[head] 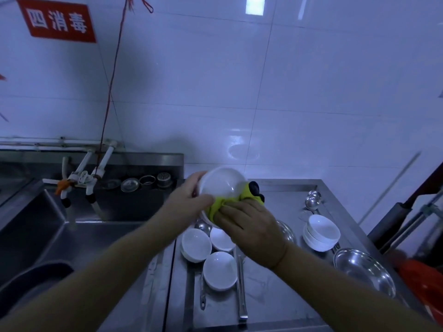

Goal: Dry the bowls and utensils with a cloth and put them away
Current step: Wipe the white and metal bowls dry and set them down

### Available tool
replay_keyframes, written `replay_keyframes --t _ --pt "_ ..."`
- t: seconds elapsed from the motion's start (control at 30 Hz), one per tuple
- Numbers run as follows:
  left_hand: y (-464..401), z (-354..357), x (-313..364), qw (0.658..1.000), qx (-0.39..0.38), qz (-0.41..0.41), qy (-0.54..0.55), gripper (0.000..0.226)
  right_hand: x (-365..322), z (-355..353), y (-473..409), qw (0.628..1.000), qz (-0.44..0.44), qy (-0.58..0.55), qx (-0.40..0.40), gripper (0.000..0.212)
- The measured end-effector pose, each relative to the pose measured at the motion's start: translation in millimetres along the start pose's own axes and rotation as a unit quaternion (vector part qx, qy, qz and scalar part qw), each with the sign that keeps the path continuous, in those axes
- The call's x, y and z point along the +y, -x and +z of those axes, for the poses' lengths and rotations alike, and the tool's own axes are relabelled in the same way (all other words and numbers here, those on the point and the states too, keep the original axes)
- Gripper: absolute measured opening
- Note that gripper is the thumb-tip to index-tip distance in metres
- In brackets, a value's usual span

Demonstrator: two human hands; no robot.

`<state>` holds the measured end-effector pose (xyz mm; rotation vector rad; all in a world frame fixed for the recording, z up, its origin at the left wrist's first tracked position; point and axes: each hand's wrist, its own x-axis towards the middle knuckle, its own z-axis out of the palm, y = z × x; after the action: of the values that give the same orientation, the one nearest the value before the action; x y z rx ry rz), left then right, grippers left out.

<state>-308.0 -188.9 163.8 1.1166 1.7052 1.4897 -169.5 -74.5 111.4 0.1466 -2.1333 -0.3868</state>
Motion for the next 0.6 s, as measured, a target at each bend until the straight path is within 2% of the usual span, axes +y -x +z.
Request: replay_keyframes --t 0.07,0.13,0.23,0.37,0.47,0.53,0.6 --pt "8.8 18.4 -6.6 0.994 0.075 0.064 0.049 0.039 -15.4 5.6 -5.8 0.996 0.084 -0.005 0.028 0.012" --pt "9.8 23.8 -7.2 0.987 0.11 0.096 0.07 0.03 -26.4 7.4 -11.9 0.992 0.115 -0.025 0.036 0.016" --pt "4.4 12.8 -1.5 0.99 0.108 0.086 0.025 0.028 -17.8 -1.2 -15.7 0.997 0.074 -0.025 -0.013 0.015" --pt "1.8 2.9 7.9 0.993 0.084 0.089 0.005 0.032 9.2 -11.7 -13.5 0.993 -0.013 -0.038 -0.107 0.034" --pt "0.0 6.8 12.9 0.989 0.107 0.091 0.039 0.024 8.4 -9.9 -14.2 0.998 0.005 -0.041 -0.045 0.025" --pt "-1.9 15.4 16.2 0.984 0.134 0.103 0.055 0.016 -7.1 -5.5 -17.0 0.998 0.063 -0.023 0.018 0.018" --pt "-3.7 25.3 17.3 0.979 0.149 0.119 0.073 0.024 -27.3 1.6 -21.4 0.988 0.139 -0.017 0.061 0.018"
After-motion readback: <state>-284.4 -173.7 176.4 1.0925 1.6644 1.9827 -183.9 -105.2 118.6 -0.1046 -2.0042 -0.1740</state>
